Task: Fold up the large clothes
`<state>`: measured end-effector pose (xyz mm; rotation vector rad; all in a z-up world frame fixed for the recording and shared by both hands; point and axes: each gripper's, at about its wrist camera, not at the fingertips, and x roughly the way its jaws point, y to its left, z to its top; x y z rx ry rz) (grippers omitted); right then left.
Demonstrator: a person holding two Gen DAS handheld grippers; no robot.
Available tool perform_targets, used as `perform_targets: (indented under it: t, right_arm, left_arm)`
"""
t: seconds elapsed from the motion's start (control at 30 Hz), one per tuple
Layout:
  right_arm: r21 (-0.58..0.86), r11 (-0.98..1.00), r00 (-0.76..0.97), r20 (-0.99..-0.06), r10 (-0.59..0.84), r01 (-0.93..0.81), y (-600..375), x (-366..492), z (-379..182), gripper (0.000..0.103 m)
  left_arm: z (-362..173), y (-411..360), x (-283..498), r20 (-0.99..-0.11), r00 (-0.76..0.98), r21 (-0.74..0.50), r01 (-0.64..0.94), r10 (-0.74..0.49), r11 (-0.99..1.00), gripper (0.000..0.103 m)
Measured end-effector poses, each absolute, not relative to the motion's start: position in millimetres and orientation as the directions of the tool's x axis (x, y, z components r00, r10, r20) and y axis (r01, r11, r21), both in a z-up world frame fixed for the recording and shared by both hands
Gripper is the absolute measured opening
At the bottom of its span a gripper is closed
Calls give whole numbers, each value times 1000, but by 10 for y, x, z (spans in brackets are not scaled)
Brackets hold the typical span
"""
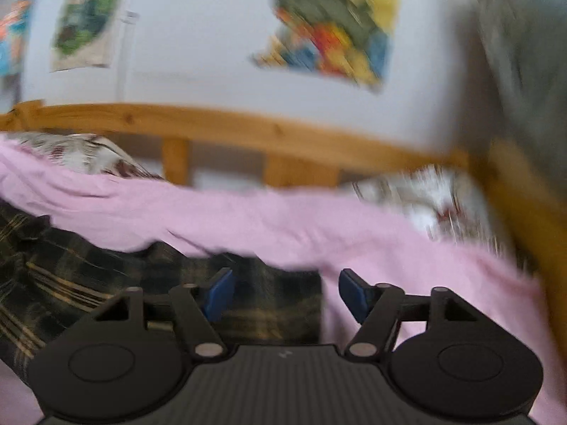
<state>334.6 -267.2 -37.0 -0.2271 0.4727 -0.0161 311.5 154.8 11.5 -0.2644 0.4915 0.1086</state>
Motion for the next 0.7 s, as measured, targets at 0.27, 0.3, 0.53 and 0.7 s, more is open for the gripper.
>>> perform_targets:
  t: [0.27, 0.3, 0.53, 0.7]
  right_arm:
    - [-313, 878, 867, -460, 193, -362, -1548, 3532, -817, 92]
    - [-347, 868, 872, -456, 175, -356, -1459, 3620, -888, 92]
    - [-409, 902, 902, -429, -55, -139, -1673, 4219, -1092, 99]
    - [-275, 960, 851, -489, -193, 60, -2315, 4465, -1303, 100]
  left_arm:
    - [-249, 645, 3610, -435, 882, -194, 104, -180, 975, 95]
    - [-311, 587, 3717, -447, 881, -167, 91, -157, 982, 95]
    - [-586, 746, 4163, -475, 880, -68, -54, 15, 996, 92]
    - [-769, 828, 4147, -457, 888, 33, -28, 40, 999, 92]
